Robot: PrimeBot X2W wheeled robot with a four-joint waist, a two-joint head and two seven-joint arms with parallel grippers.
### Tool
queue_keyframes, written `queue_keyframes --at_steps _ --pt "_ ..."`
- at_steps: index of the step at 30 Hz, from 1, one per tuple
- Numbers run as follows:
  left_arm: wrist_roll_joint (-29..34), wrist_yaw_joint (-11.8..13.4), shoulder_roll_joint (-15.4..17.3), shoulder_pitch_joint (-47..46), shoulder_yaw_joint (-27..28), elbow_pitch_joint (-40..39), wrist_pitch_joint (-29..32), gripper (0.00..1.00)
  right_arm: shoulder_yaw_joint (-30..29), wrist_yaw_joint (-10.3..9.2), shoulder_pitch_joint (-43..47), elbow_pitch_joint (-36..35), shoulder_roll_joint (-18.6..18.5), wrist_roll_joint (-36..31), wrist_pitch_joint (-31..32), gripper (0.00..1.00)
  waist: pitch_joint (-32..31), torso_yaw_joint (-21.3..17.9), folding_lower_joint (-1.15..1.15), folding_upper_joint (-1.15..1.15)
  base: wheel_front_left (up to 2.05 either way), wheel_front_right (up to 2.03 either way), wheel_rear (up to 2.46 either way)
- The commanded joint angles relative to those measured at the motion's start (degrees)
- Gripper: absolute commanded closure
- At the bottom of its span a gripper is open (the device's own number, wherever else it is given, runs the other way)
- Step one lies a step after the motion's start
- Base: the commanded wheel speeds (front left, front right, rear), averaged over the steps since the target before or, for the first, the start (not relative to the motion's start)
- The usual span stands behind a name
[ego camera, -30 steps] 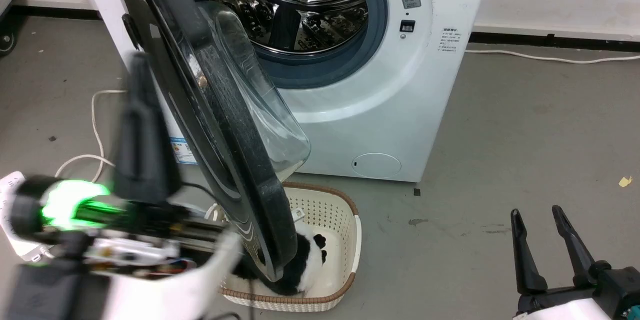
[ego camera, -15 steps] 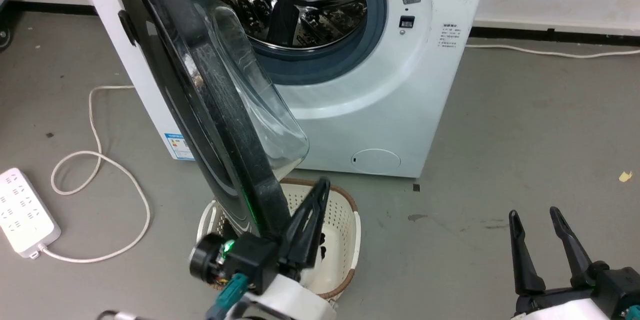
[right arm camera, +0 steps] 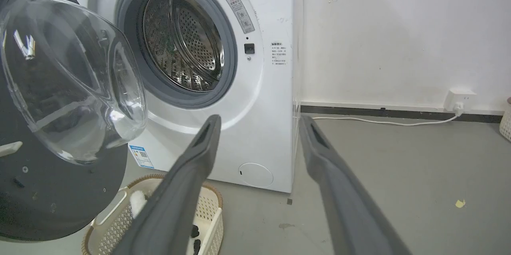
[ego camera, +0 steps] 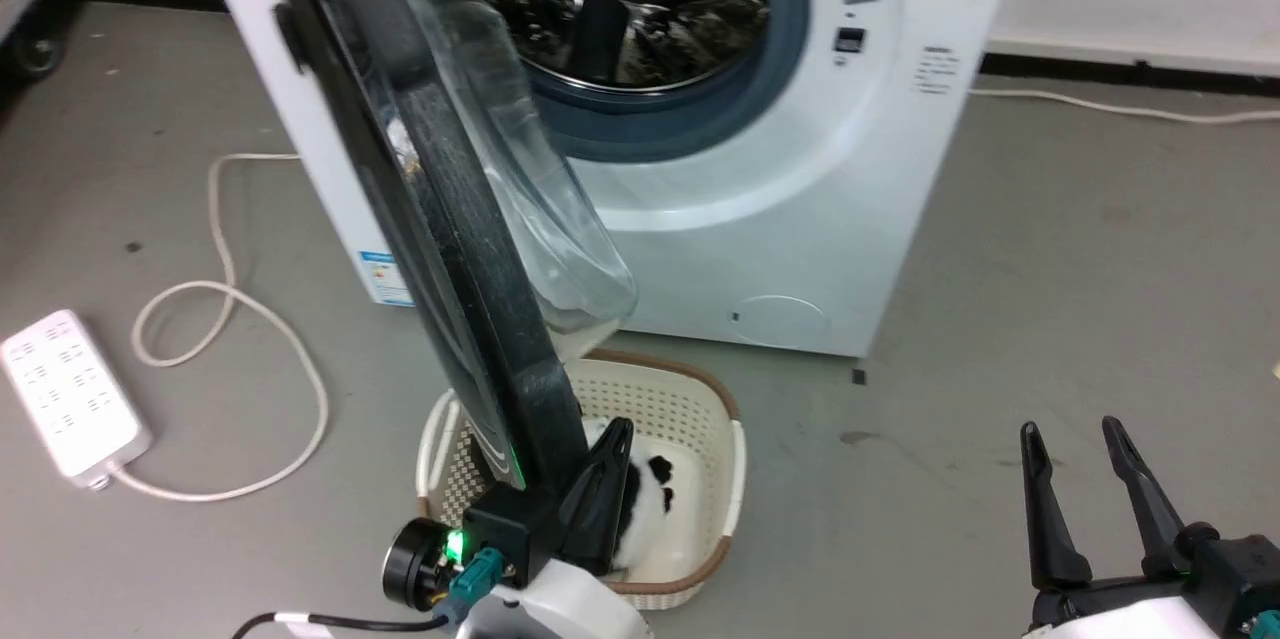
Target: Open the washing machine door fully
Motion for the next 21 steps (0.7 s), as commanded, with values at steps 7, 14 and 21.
queue_keyframes --at_steps 7,14,21 --pt "-0.7 1.2 1.0 2.1 1.0 0.8 -1.5 1.0 0.1 0.06 1.1 0.7 0.2 0.1 -0.3 0.0 -2.0 7.4 0.0 0.0 0.0 0.0 0.0" --pt "-1.5 2.4 2.6 4.1 2.8 -0.3 -1.9 1.0 0.8 0.06 1.9 1.1 0.2 0.0 -0.3 0.0 -2.8 14.9 0.0 0.0 0.0 0.0 0.0" --pt "-3.4 3.9 5.1 3.2 7.3 -0.9 -2.3 1.0 2.4 0.06 1.1 1.5 0.2 -1.5 -0.3 0.0 -0.8 18.2 0.0 0.0 0.0 0.0 0.0"
